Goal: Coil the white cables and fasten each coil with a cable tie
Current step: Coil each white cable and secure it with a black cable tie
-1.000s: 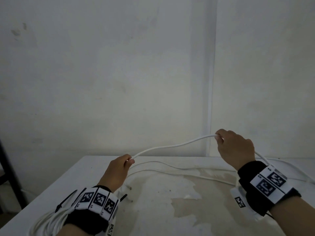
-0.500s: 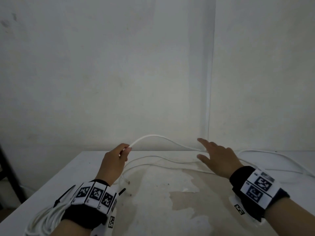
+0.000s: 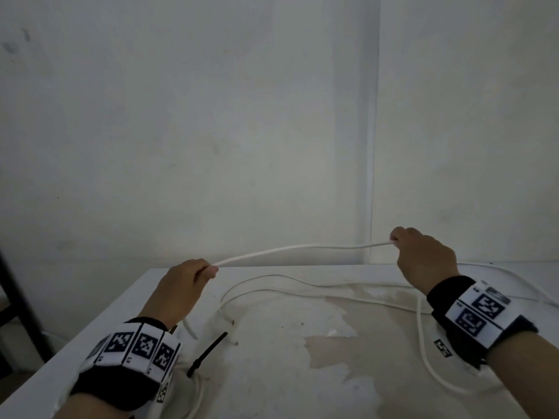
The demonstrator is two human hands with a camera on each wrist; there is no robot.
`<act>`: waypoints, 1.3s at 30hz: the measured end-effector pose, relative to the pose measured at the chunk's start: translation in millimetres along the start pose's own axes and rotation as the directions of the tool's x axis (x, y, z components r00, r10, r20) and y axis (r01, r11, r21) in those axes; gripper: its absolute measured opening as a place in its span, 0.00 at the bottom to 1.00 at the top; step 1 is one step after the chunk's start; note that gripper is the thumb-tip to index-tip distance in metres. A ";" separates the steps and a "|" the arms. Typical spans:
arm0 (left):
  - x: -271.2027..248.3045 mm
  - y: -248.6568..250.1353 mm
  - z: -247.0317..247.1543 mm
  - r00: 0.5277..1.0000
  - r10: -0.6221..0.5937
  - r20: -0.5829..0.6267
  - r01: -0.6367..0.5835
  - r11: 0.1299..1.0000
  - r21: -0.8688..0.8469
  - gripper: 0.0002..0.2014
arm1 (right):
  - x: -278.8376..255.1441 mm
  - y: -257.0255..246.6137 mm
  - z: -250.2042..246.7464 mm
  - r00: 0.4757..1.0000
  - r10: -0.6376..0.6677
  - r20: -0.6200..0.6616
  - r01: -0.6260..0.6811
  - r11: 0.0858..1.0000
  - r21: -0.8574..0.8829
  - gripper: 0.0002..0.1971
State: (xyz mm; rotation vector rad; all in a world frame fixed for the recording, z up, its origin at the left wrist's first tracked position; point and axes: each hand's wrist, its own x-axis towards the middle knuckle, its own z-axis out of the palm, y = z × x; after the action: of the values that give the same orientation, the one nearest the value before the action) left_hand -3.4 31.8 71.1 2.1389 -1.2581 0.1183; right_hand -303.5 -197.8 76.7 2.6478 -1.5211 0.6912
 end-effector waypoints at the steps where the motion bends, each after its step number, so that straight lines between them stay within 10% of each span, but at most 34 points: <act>1: -2.5 0.2 0.0 0.999 -0.054 0.005 0.054 0.997 -0.052 0.14 | -1.4 3.3 -0.4 1.000 0.012 -0.006 -0.012 0.999 -0.043 0.14; 5: -11.9 23.3 8.3 0.995 -0.098 -0.034 0.088 0.970 -0.227 0.17 | -13.6 -0.9 8.7 0.993 -0.080 0.089 0.106 0.936 -0.336 0.15; 11: -15.8 60.2 31.1 0.999 0.033 -0.004 -0.032 0.923 -0.383 0.15 | -35.3 -25.4 27.5 0.905 -0.254 0.341 0.369 0.868 -0.331 0.18; 14: -15.3 65.5 31.6 0.995 0.094 -0.018 -0.094 0.915 -0.391 0.11 | -41.1 -31.9 23.3 0.897 -0.416 0.150 0.441 0.827 -0.349 0.08; 18: -15.3 71.2 34.6 0.996 0.084 -0.007 -0.081 0.929 -0.360 0.12 | -50.3 -33.5 24.2 0.808 -0.523 0.272 0.581 0.783 -0.220 0.16; 25: -15.6 83.9 44.7 0.965 0.070 0.253 0.043 0.909 -0.415 0.15 | -71.0 -57.2 13.7 0.642 -0.755 -0.132 0.764 0.645 0.031 0.08; 33: -40.0 114.1 45.0 0.936 0.110 0.335 0.075 0.866 -0.494 0.19 | -63.7 -69.5 -2.5 0.748 -0.613 -0.255 0.655 0.617 0.436 0.17; 39: -57.1 126.3 42.6 0.937 0.140 0.318 0.075 0.812 -0.579 0.21 | -60.0 -63.8 -0.9 0.893 -0.436 -0.107 0.383 0.616 0.688 0.09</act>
State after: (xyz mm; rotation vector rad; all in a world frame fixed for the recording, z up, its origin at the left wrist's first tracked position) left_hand -146.5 8.5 76.6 1.6272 -1.3086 -0.5949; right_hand -277.0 -114.8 67.9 3.3963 -0.6217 1.3455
